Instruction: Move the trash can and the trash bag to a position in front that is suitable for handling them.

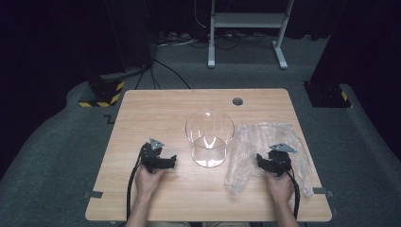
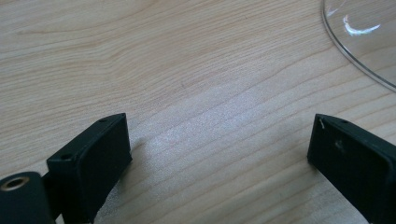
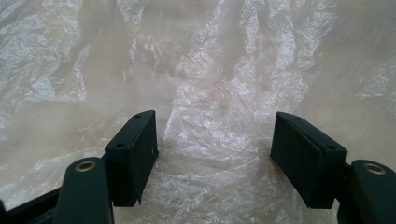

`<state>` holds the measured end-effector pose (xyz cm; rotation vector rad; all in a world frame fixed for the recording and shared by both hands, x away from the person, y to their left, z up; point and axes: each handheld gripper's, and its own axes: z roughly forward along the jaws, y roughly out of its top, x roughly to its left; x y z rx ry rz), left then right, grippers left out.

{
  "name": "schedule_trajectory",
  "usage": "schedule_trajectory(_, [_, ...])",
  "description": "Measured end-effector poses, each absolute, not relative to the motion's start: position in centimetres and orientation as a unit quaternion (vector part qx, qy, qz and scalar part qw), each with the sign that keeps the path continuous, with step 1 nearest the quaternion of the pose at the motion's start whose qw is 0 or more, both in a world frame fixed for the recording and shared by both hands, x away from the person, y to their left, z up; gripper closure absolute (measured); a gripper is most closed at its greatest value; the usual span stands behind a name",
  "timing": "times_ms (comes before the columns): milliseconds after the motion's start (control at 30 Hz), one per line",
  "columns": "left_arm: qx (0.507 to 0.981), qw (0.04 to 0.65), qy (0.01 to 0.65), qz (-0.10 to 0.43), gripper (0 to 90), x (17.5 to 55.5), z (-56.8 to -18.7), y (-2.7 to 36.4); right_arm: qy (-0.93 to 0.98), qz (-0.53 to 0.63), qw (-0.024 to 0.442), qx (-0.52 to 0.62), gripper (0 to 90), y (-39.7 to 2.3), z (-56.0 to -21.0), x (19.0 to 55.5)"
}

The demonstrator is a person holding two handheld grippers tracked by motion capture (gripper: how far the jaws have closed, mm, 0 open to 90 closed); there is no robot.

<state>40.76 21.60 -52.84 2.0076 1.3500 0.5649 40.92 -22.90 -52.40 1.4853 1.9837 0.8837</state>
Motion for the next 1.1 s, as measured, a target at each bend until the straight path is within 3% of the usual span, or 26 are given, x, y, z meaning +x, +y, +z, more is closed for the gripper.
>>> schedule_trajectory(1100, [0.765,0.323,0.513,0.215,7.1,40.71,-52.82,21.64,0.727,0.343,0.251,0.54,31.6,-22.85,-51.61,40.58])
